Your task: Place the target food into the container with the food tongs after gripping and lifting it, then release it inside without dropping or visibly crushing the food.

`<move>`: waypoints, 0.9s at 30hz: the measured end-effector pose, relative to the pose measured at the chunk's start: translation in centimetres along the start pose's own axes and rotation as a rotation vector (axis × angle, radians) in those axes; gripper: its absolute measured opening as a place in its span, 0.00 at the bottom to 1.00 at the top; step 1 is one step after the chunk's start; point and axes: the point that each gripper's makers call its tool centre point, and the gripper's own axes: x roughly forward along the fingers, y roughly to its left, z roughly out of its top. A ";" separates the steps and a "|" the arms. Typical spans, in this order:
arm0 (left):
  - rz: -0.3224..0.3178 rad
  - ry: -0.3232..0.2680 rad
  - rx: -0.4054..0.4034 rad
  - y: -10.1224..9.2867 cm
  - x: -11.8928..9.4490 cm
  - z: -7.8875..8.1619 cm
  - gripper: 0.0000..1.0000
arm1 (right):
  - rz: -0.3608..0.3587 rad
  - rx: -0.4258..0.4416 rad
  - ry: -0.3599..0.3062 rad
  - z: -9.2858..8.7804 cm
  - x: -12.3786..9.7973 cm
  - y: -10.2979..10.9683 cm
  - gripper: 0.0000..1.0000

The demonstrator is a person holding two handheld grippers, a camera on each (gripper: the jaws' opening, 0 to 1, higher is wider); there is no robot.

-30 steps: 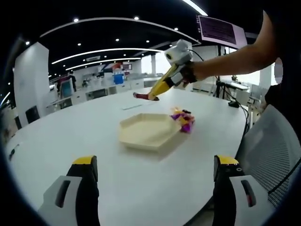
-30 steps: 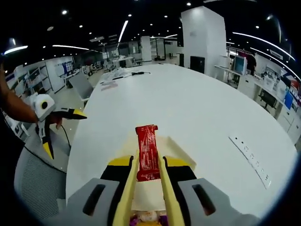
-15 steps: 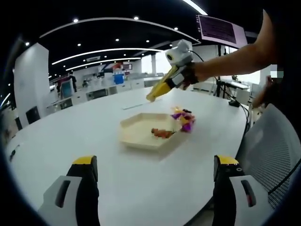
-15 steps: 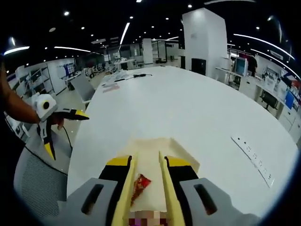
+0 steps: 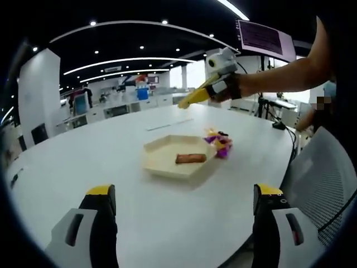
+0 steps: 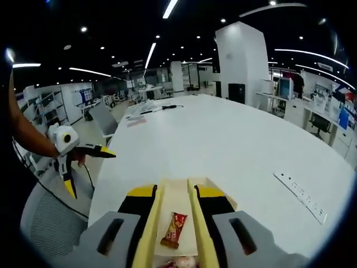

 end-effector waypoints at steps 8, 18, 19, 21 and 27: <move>-0.001 0.004 0.006 0.0 0.0 -0.1 0.99 | -0.022 -0.018 -0.003 0.3 -2.2 -0.5 0.26; -0.005 0.012 0.010 -0.1 0.0 -0.3 0.99 | -0.120 -0.018 0.041 -2.4 -6.9 -3.1 0.27; -0.007 0.012 0.011 -0.1 0.0 -0.3 0.99 | -0.129 -0.016 0.044 -2.7 -7.4 -3.3 0.27; -0.010 0.016 0.013 -0.2 0.0 -0.4 0.99 | -0.158 -0.010 0.054 -3.3 -8.6 -4.1 0.27; -0.019 0.020 0.014 -0.3 0.1 -0.4 0.99 | -0.235 0.000 0.093 -5.5 -12.4 -5.9 0.27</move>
